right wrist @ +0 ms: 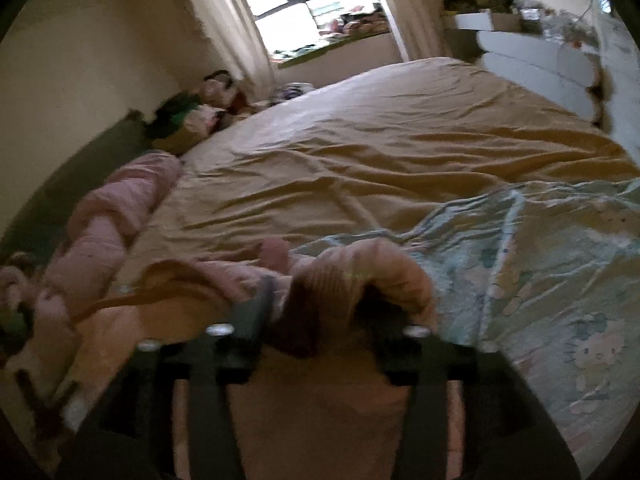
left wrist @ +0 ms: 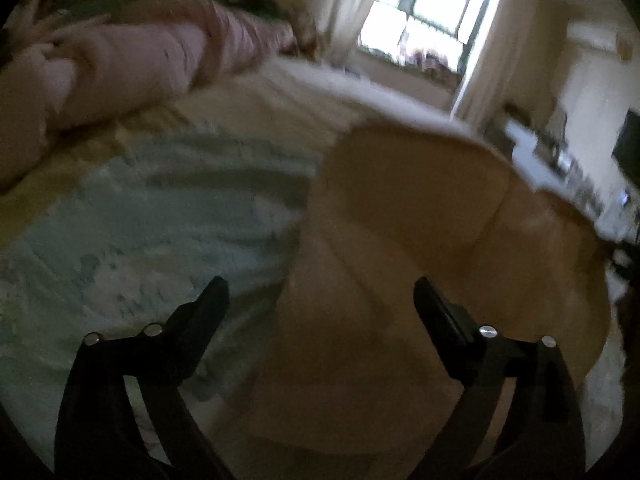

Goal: Fold large clothes

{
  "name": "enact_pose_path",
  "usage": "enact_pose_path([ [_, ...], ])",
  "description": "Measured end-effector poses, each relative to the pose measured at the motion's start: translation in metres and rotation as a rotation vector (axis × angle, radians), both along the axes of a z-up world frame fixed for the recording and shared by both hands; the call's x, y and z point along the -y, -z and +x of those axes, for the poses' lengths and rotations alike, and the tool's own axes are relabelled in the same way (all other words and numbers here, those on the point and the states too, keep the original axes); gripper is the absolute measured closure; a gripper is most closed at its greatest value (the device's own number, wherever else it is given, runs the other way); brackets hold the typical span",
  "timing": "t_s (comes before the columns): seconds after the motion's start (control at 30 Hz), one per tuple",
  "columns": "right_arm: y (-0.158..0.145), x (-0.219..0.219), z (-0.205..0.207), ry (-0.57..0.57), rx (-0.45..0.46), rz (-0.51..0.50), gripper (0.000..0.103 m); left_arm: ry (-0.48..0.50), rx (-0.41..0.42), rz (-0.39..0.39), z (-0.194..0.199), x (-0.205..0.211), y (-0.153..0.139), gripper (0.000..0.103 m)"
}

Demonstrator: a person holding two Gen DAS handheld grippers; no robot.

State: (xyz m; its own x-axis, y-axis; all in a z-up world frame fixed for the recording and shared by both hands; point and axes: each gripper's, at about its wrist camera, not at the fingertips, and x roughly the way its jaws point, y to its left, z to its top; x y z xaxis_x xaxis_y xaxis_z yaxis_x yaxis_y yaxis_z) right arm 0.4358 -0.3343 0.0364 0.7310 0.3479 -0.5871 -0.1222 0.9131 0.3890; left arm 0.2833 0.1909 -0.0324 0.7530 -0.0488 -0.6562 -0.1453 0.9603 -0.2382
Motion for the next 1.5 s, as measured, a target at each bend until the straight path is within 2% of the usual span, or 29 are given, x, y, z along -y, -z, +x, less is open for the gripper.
enact_pose_path([
  [0.03,-0.004,0.001,-0.006,0.002,0.021,-0.017,0.018,0.009,-0.022,0.023,0.004,0.004,0.006,0.014],
  [0.07,-0.007,0.002,-0.013,0.017,0.046,-0.046,0.012,0.025,-0.038,0.033,0.007,0.008,0.011,0.014],
  [0.17,-0.009,0.007,-0.031,0.030,0.075,-0.133,0.011,0.057,-0.026,-0.020,0.010,0.009,0.015,0.014],
  [0.33,0.018,0.002,-0.043,-0.021,0.016,-0.319,0.011,0.062,-0.012,0.072,0.007,0.020,0.012,0.015],
  [0.37,0.025,0.001,-0.043,-0.040,0.000,-0.332,0.011,0.067,-0.005,0.071,0.007,0.020,0.012,0.019],
  [0.4,0.031,-0.001,-0.044,-0.052,-0.008,-0.338,0.011,0.070,0.003,0.062,0.005,0.021,0.011,0.032],
  [0.47,0.043,-0.006,-0.042,-0.069,-0.017,-0.350,0.022,0.067,0.013,0.054,0.004,0.019,0.010,0.048],
  [0.5,0.046,-0.009,-0.041,-0.081,-0.015,-0.350,0.057,0.075,0.015,0.048,0.005,0.019,0.010,0.061],
  [0.53,0.049,-0.011,-0.040,-0.075,-0.020,-0.364,0.086,0.082,0.021,0.043,0.005,0.021,0.008,0.068],
  [0.57,0.052,-0.014,-0.040,-0.041,-0.028,-0.393,0.092,0.072,0.038,0.061,0.003,0.023,0.005,0.083],
  [0.67,0.042,-0.004,-0.045,0.048,0.026,-0.331,0.093,0.070,0.113,0.054,0.005,0.022,-0.015,0.085],
  [0.77,0.025,0.009,-0.036,0.120,0.056,-0.259,0.094,0.069,0.150,0.056,0.016,0.024,-0.033,0.086],
  [0.87,0.014,0.007,-0.013,0.156,0.061,-0.252,0.095,0.070,0.138,0.141,0.045,0.036,-0.041,0.087],
  [0.9,0.015,0.006,-0.006,0.167,0.052,-0.252,0.095,0.065,0.110,0.169,0.063,0.038,-0.038,0.087],
  [1.03,0.040,-0.002,0.031,0.214,-0.033,-0.290,0.095,0.032,-0.004,0.123,0.101,0.028,-0.008,0.087],
  [1.1,0.060,-0.005,0.044,0.214,-0.076,-0.312,0.095,0.024,-0.032,0.142,0.110,0.027,0.006,0.083],
  [1.2,0.082,-0.007,0.055,0.223,-0.114,-0.316,0.094,0.045,-0.043,0.185,0.118,0.031,0.019,0.081],
  [1.33,0.103,-0.005,0.066,0.232,-0.149,-0.291,0.091,0.044,-0.050,0.194,0.126,0.033,0.029,0.079],
  [1.5,0.115,-0.007,0.070,0.240,-0.163,-0.306,0.088,0.015,-0.027,0.139,0.118,0.027,0.029,0.071],
])
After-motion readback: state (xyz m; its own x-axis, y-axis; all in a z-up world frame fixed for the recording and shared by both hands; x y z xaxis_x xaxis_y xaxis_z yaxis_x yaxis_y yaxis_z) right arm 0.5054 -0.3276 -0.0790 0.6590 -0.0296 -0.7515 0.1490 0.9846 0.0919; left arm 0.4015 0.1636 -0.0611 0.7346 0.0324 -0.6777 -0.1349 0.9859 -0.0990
